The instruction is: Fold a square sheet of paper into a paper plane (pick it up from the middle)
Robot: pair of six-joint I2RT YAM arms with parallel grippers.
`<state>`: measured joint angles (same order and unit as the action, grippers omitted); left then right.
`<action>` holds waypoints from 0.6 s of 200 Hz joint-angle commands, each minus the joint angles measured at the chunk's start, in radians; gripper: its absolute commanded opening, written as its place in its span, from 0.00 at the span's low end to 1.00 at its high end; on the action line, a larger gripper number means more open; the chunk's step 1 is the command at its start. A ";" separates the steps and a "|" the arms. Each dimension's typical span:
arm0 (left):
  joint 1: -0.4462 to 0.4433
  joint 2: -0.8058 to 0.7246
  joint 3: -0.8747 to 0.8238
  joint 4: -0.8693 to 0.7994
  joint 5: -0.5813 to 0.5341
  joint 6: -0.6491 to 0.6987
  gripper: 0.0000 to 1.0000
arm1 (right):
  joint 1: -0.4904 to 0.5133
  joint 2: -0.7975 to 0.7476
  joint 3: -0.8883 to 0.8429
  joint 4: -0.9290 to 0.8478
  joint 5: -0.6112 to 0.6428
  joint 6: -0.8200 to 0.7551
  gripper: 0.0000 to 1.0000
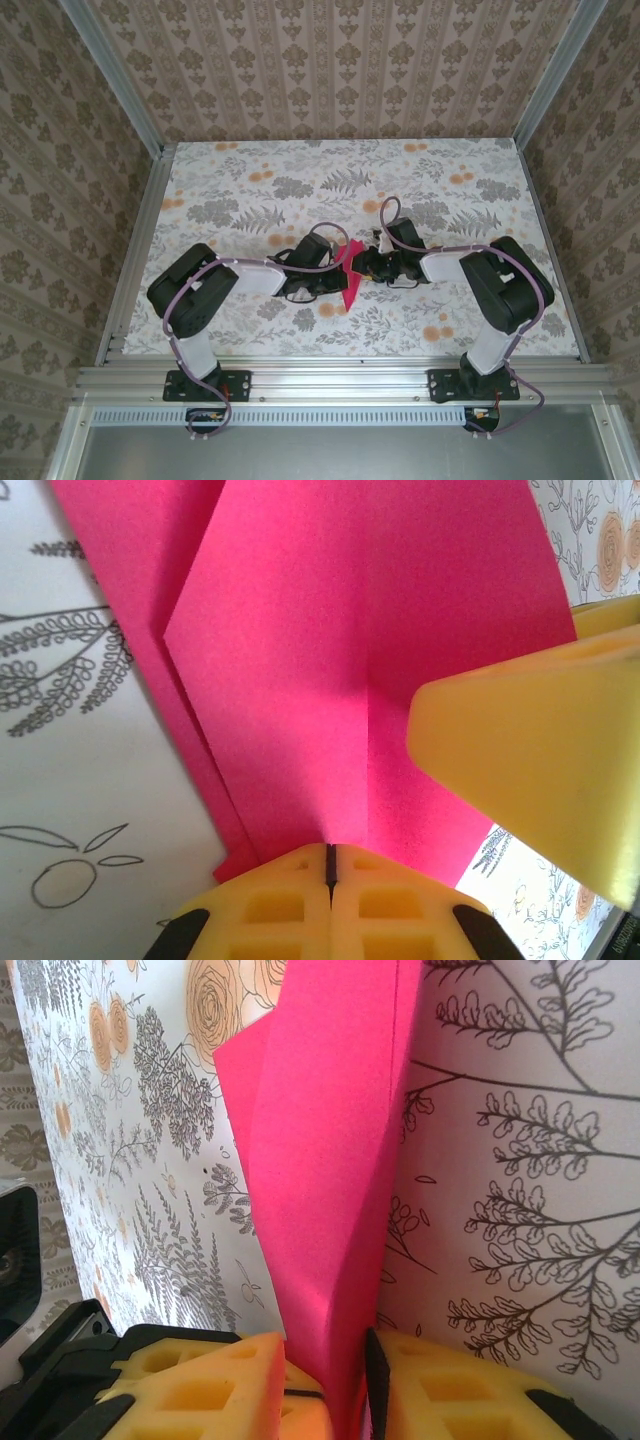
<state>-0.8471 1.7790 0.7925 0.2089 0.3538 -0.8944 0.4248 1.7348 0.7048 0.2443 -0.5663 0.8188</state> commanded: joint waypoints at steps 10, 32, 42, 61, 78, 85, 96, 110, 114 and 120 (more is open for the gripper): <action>0.001 -0.004 -0.029 -0.029 0.024 -0.018 0.00 | 0.011 0.032 0.005 0.040 -0.046 0.003 0.27; 0.000 -0.010 -0.029 -0.030 0.024 -0.018 0.00 | 0.011 0.038 0.006 0.034 -0.034 0.001 0.28; 0.000 -0.014 -0.032 -0.031 0.024 -0.017 0.00 | 0.012 0.041 0.008 0.031 -0.033 -0.005 0.28; 0.002 -0.028 -0.036 -0.037 0.013 -0.018 0.00 | 0.014 0.040 0.018 -0.009 -0.014 -0.026 0.29; 0.003 -0.046 -0.043 -0.036 0.007 -0.018 0.00 | 0.014 0.035 0.022 -0.029 -0.001 -0.045 0.30; 0.003 -0.050 -0.046 -0.034 0.008 -0.018 0.00 | 0.014 0.037 0.026 -0.035 -0.003 -0.050 0.30; 0.002 -0.057 -0.047 -0.033 0.008 -0.016 0.00 | 0.015 0.040 0.031 -0.037 -0.007 -0.052 0.29; 0.003 -0.059 -0.050 -0.026 0.011 -0.015 0.00 | 0.018 0.046 0.035 -0.031 -0.016 -0.053 0.29; 0.004 -0.059 -0.050 -0.022 0.013 -0.016 0.00 | 0.020 0.048 0.036 -0.030 -0.019 -0.053 0.29; 0.005 -0.059 -0.053 -0.012 0.016 -0.018 0.00 | 0.023 0.049 0.038 -0.029 -0.022 -0.053 0.28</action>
<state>-0.8471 1.7477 0.7574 0.2100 0.3626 -0.8986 0.4324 1.7557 0.7189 0.2424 -0.5808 0.7887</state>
